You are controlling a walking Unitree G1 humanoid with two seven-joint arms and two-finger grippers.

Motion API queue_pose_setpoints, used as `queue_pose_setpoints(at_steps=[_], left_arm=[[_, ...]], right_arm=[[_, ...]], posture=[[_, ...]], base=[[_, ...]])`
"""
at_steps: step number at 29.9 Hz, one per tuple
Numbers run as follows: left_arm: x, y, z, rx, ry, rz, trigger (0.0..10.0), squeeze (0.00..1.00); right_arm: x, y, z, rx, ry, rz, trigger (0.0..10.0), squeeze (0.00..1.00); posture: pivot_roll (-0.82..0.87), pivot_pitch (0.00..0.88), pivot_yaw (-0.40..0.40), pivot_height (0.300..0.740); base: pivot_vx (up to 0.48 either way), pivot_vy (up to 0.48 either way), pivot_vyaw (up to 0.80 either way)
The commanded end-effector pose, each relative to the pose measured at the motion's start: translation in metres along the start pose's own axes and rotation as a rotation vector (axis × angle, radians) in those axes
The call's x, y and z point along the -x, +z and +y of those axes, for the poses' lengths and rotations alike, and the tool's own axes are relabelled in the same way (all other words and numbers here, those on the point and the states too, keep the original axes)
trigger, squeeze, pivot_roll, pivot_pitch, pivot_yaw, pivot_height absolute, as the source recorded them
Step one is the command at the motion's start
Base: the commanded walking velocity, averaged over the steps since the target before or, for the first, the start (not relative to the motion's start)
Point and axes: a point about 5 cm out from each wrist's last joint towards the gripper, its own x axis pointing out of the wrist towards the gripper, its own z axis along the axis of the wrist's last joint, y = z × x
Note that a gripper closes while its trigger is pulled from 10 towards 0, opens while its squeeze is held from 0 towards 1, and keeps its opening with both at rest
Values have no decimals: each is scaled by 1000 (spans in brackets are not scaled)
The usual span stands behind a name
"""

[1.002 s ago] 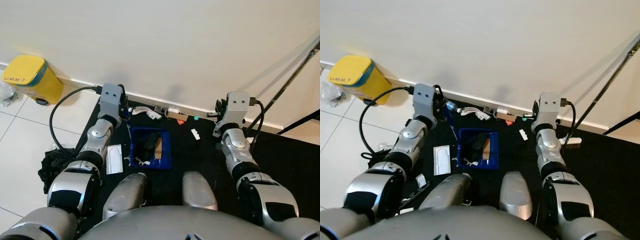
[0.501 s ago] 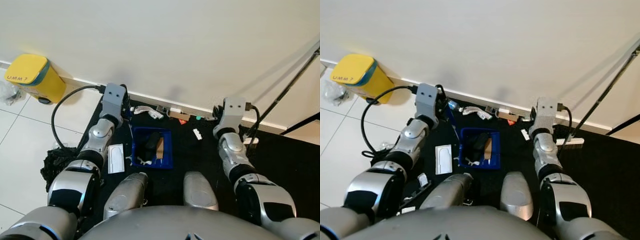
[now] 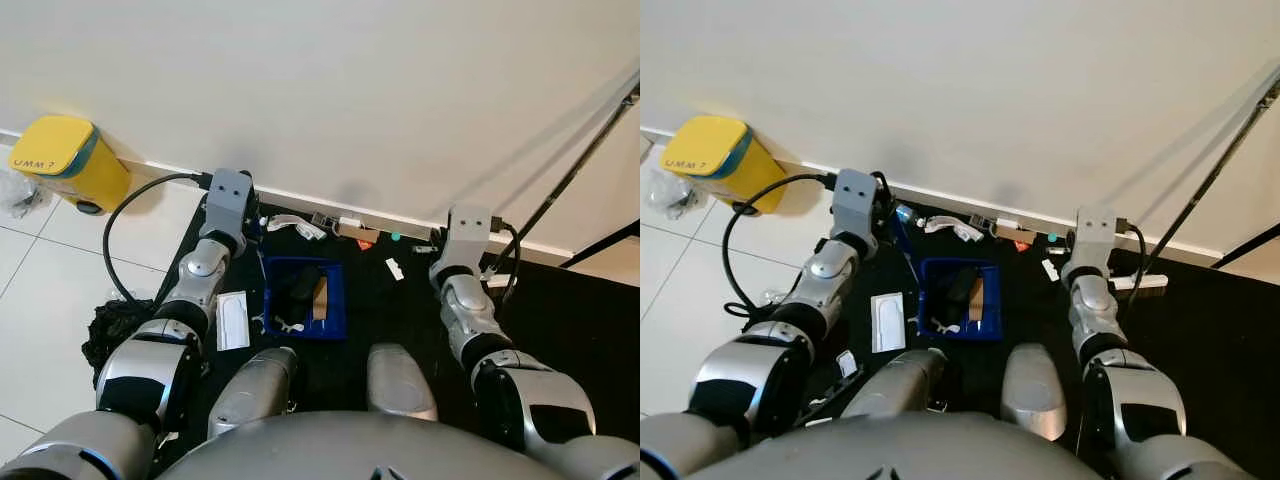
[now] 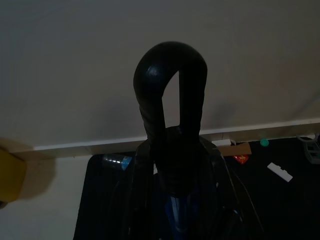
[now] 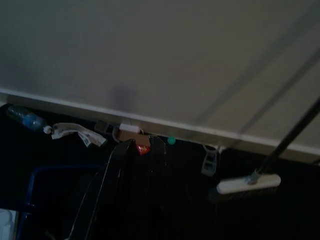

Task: Sweep floor

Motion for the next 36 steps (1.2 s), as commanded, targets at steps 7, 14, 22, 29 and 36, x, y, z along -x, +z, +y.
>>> queue_pose_setpoints(at_steps=[7, 14, 22, 29, 36], left_arm=[[4, -19, -10, 24, -12, 108, 10000, 0], [4, -19, -9, 27, -8, 109, 10000, 0], [4, -19, -8, 31, 1, 108, 10000, 0], [5, -19, -7, 33, 5, 107, 10000, 0], [6, -20, -6, 30, 6, 111, 10000, 0]], right_arm=[[-6, 13, 7, 31, 38, -48, 10000, 0], [-6, 13, 10, 31, 44, -48, 10000, 0], [-5, 11, 13, 28, 53, -43, 10000, 0], [-5, 11, 14, 21, 50, -45, 10000, 0], [-5, 11, 15, 12, 48, -45, 10000, 0]], posture=[[-6, 0, 1, 740], [1, 0, 0, 740], [15, 0, -4, 740], [18, 0, -2, 740], [18, 0, 3, 740]], base=[[0, 0, 0], [0, 0, 0], [0, 0, 0], [0, 0, 0], [0, 0, 0]])
